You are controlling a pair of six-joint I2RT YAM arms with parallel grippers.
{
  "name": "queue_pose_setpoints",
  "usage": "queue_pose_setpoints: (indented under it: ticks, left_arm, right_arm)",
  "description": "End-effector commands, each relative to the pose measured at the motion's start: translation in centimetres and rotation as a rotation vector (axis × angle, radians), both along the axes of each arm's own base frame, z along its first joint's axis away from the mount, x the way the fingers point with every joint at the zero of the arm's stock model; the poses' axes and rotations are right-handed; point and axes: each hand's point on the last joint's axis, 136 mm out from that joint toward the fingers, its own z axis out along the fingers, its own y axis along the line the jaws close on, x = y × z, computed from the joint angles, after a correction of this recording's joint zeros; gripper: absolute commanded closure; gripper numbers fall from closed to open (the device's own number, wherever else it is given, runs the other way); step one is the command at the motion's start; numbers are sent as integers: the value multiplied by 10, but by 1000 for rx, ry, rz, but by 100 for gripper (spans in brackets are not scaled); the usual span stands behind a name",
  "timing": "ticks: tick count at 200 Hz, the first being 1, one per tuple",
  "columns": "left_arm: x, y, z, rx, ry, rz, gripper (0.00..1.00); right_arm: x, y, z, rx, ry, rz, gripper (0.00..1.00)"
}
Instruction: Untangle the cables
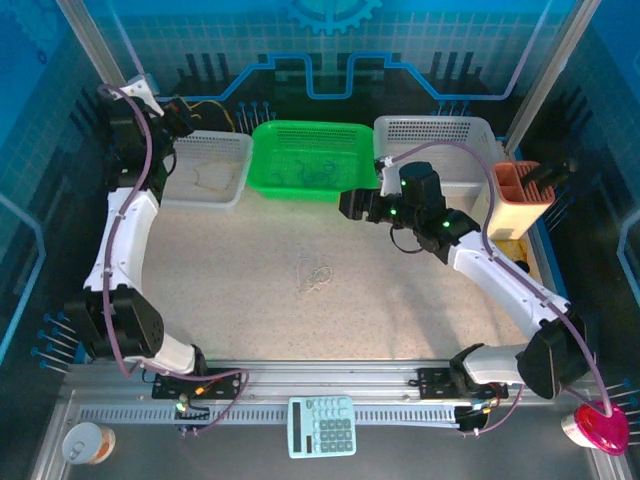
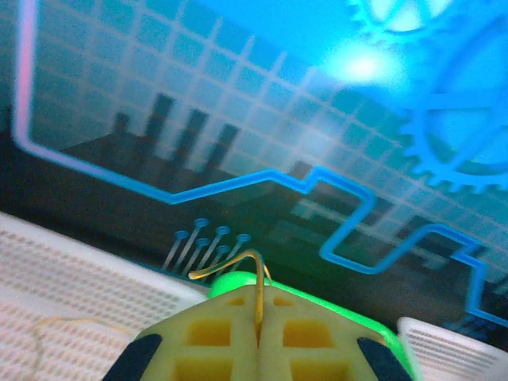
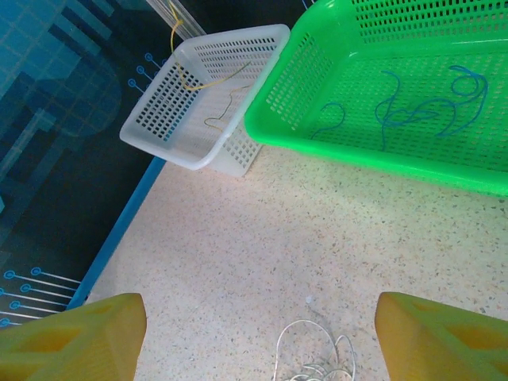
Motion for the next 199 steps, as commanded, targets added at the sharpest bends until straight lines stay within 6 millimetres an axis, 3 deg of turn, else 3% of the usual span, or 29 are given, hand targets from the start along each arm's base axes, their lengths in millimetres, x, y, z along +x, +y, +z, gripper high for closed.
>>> queue_pose_setpoints:
  ticks: [1,28,66,82,95,103,122,150,173,199]
  left_arm:
    - [4,32,-18,20,56,132,100]
    - [11,47,-50,19,130,166,100]
    - [12,41,-103,-3,244,126,99]
    - [10,37,-122,-12,286,109,86]
    - [6,36,-132,-14,316,104,59]
    - [4,36,-135,-9,331,106,48]
    - [-2,37,-127,-1,345,114,29]
    - [-6,28,-93,-15,297,73,16]
    - [-12,7,-60,-57,235,-18,8]
    - [-22,-25,-39,-80,207,-125,1]
  right_arm:
    - [-6,-12,-6,-33,4,-20,23]
    - [-12,-14,-16,-39,29,-18,23]
    - [-16,-13,-30,-59,53,-19,23]
    - [-17,-10,-36,-76,64,-12,23]
    - [-18,-7,-43,-98,74,-6,24]
    - [-19,-5,-46,-111,75,-3,24]
    - [-20,-2,-52,-146,79,2,24]
    - [-21,2,-59,-173,83,7,24]
    - [-21,7,-64,-190,89,14,24]
    - [-22,10,-73,-221,98,19,24]
